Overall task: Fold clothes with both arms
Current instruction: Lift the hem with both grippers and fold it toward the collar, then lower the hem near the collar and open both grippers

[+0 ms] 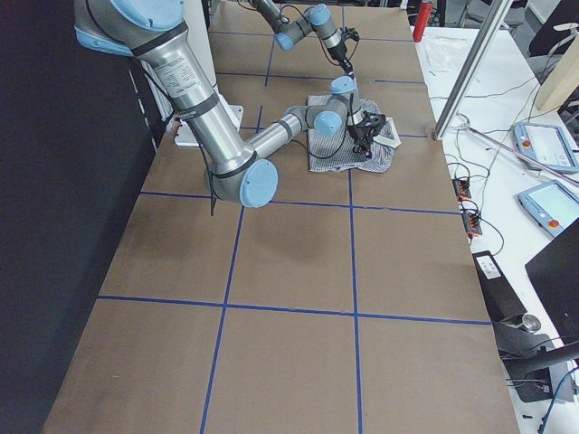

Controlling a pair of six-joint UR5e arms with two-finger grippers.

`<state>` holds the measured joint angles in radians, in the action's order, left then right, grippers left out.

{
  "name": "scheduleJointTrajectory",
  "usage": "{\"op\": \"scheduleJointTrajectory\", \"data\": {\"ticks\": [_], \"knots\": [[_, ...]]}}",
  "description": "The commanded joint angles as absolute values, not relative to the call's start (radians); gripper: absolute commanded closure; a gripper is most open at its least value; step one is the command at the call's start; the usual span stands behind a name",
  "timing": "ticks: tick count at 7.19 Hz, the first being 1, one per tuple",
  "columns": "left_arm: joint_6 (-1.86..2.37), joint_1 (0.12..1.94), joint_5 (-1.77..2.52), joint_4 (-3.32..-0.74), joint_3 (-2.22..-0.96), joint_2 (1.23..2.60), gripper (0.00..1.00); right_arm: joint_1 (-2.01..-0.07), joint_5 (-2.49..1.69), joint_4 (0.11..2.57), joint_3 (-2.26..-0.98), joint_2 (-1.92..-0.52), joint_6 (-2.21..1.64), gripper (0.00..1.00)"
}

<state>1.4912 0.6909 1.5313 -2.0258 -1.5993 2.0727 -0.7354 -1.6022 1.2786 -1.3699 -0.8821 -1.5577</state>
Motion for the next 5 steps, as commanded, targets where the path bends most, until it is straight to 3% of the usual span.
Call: {"op": "scheduleJointTrajectory", "data": {"ticks": [1, 5], "knots": [[1.486, 0.695, 1.528, -2.060, -1.472, 2.141, 1.00, -0.764, -1.608, 1.278, -1.275, -0.819, -1.529, 1.00], [1.486, 0.696, 1.525, -2.114, -1.410, 2.143, 1.00, -0.770, -1.609, 1.278, -1.203, -0.769, -1.517, 1.00]]}}
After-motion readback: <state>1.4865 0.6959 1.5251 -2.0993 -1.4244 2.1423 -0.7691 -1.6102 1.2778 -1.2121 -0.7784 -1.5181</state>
